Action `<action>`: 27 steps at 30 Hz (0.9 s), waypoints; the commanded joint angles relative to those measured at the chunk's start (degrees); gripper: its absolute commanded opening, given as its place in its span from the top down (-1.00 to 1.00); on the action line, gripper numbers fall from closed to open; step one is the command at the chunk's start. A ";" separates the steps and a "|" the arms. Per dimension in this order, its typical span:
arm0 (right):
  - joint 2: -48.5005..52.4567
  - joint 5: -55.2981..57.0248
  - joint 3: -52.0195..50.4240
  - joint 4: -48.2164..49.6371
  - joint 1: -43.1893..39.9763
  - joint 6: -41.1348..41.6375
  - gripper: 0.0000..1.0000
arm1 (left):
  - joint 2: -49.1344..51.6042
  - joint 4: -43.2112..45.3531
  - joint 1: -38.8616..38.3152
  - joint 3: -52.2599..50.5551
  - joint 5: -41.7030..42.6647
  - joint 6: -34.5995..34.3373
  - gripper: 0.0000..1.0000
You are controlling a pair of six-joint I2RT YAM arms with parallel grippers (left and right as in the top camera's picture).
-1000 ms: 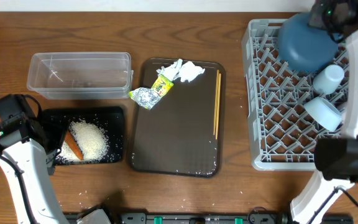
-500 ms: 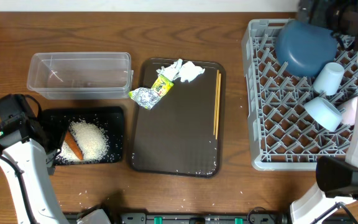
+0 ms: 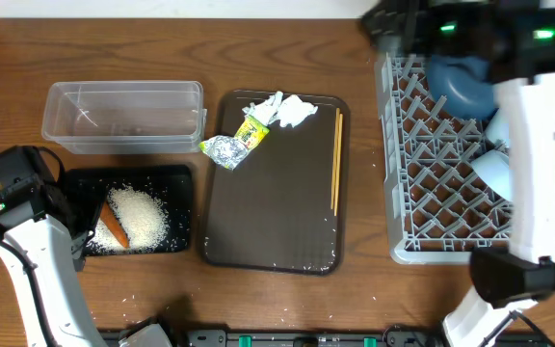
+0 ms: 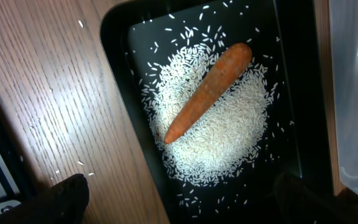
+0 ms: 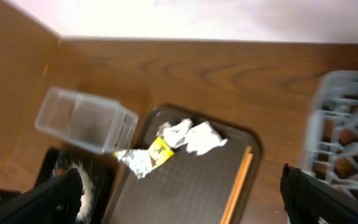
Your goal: Sort waste into correct bins and load items into the dishwasher rack
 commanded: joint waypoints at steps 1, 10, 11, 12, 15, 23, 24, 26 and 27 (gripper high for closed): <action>5.99 7.37 0.31 1.57 6.51 -0.74 -0.99 | 0.22 -0.20 0.28 0.37 -0.07 -0.72 -0.95; 19.93 17.92 0.31 6.08 18.36 6.34 -0.99 | 0.22 -0.20 0.28 0.37 -0.07 -0.72 -0.95; 19.96 18.62 0.33 6.01 18.69 6.62 -0.98 | 0.22 -0.20 0.28 0.37 -0.07 -0.74 -0.95; 19.82 19.28 0.33 5.97 18.86 6.73 -0.99 | 0.22 -0.20 0.28 0.37 -0.07 -0.72 -0.95; 17.25 22.51 0.44 4.85 18.45 6.69 -0.98 | 0.22 -0.20 0.28 0.37 -0.07 -0.72 -0.95; 7.56 40.83 0.44 -2.43 9.16 6.69 -0.98 | 0.22 -0.20 0.28 0.37 -0.07 -0.72 -0.95; 6.73 42.05 0.44 -3.30 7.15 6.69 -0.98 | 0.22 -0.20 0.28 0.37 -0.07 -0.72 -0.95; 5.97 42.42 0.44 -4.85 2.86 6.71 -0.99 | 0.22 -0.20 0.28 0.37 -0.07 -0.72 -0.95; 5.92 42.32 0.44 -5.42 0.72 6.75 -0.99 | 0.22 -0.20 0.28 0.37 -0.07 -0.72 -0.95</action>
